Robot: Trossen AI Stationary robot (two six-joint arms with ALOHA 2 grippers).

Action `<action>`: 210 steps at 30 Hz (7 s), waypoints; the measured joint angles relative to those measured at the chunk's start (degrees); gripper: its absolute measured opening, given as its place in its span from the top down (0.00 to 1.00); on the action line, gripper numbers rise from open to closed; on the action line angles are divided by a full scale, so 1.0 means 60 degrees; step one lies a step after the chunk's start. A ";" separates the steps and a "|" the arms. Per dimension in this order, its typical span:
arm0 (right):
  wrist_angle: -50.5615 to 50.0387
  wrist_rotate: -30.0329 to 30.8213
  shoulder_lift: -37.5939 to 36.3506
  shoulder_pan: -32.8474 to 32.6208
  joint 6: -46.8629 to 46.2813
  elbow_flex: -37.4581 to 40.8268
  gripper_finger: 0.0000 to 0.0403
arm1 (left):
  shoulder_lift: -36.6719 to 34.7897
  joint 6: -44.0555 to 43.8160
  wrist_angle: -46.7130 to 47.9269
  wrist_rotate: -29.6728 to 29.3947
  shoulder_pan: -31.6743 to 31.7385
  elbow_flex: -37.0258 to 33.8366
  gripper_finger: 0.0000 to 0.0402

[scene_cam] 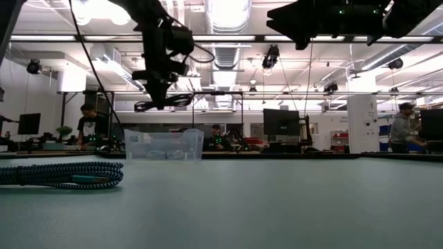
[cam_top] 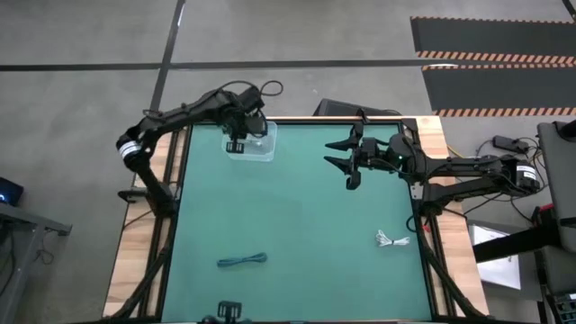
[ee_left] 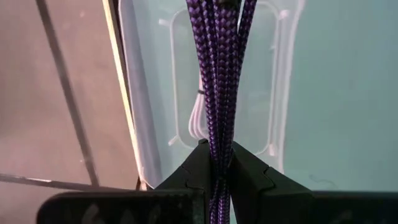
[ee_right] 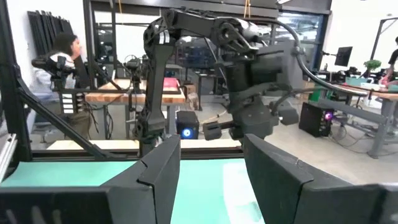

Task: Pick and place USB-C Cables
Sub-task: Put the violet charger cable into the transparent bin, then put the white charger cable into the transparent bin

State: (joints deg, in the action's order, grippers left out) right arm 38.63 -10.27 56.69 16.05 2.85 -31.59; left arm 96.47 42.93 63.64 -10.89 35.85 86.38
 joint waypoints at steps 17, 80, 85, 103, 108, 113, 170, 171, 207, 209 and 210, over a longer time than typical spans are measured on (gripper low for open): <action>-0.0105 0.0232 -0.0004 0.0018 0.0204 0.0000 0.58 | 0.0871 0.1254 -0.0727 0.0772 0.1175 0.0034 0.95; -0.0246 0.0232 -0.0004 0.0018 0.0310 0.0000 0.59 | 0.2283 0.1262 -0.2543 0.0772 0.1175 -0.0539 0.95; -0.0255 0.0232 -0.0004 0.0018 0.0310 0.0000 0.59 | 0.2283 0.1262 -0.2552 0.0772 0.1175 -0.0580 0.95; -0.0266 0.0232 -0.0004 0.0018 0.0306 0.0000 0.59 | 0.2283 0.1431 -0.3217 0.0749 0.1175 -0.1033 0.89; -0.0284 0.0232 -0.0004 0.0018 0.0306 0.0000 0.59 | 0.2283 0.1422 -0.3213 0.0732 0.1175 -0.1037 0.87; -0.0302 0.0231 -0.0004 0.0018 0.0308 0.0000 0.59 | 0.2283 0.1411 -0.3213 0.0729 0.1175 -0.1037 0.87; -0.5240 0.0105 0.0080 -0.1595 -0.4623 -0.0118 0.59 | -0.3962 -0.3851 -1.1023 0.1238 -0.3528 -0.6199 0.87; -0.5720 0.0141 0.0084 -0.1737 -0.4841 -0.0251 0.59 | -0.3960 -0.3849 -1.1047 0.1231 -0.3528 -0.6195 0.87; -1.6743 0.0301 0.2741 -0.7798 -0.7626 -0.2743 0.63 | -0.3942 -0.3755 -1.1031 0.1231 -0.3521 -0.6191 0.87; -1.6648 0.0323 0.2992 -0.7967 -0.7624 -0.2743 0.61 | -0.3942 -0.3755 -1.1031 0.1231 -0.3521 -0.6191 0.87; -1.6607 0.0323 0.3126 -0.8046 -0.7624 -0.2743 0.60 | -0.3942 -0.3752 -1.1031 0.1231 -0.3521 -0.6191 0.87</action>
State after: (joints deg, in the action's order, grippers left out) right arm -61.01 -8.34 75.44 -32.22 -42.89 -48.05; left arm 72.82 20.42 -2.55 -3.51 14.72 49.23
